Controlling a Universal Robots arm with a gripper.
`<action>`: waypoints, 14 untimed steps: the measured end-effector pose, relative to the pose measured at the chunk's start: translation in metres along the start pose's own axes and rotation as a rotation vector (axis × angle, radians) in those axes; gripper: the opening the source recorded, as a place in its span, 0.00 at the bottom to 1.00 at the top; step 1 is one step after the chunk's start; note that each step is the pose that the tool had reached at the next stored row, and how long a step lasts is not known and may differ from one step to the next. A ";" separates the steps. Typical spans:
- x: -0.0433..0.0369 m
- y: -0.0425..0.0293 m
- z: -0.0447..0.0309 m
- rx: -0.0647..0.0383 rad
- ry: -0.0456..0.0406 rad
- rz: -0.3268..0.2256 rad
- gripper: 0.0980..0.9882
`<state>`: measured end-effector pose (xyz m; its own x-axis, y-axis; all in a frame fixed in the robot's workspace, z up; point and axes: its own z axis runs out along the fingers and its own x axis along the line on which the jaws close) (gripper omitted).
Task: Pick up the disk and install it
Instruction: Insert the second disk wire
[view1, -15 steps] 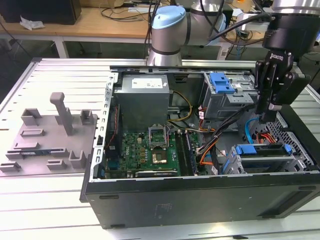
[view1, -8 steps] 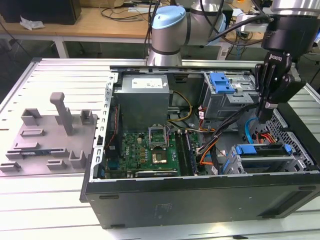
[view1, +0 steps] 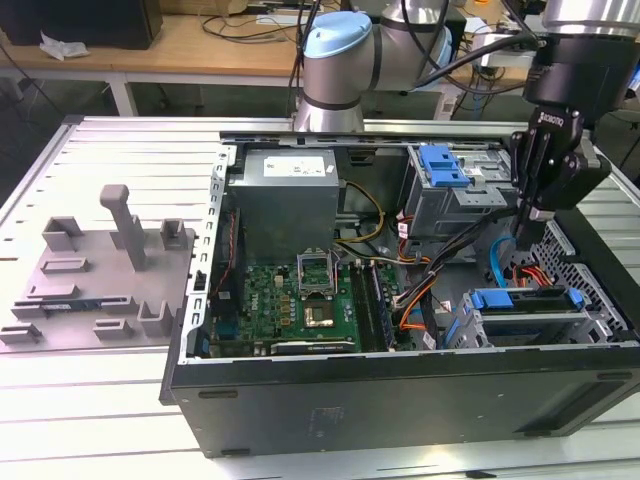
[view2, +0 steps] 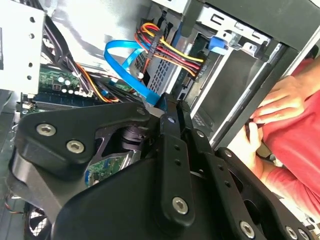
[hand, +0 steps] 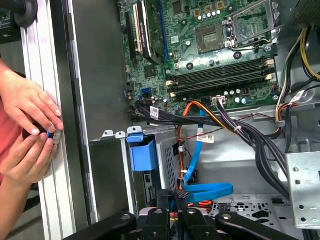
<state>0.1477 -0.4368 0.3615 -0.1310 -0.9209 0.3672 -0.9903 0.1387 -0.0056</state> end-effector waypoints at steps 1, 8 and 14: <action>0.0020 -0.0003 0.0009 0.000 -0.0001 0.000 0.07; 0.0207 -0.0031 0.0082 -0.007 -0.0600 -0.002 0.07; 0.0325 -0.0049 0.0129 -0.013 -0.1625 -0.004 0.07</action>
<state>0.1476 -0.4721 0.3615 -0.1338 -0.9681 0.2119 -0.9903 0.1385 0.0078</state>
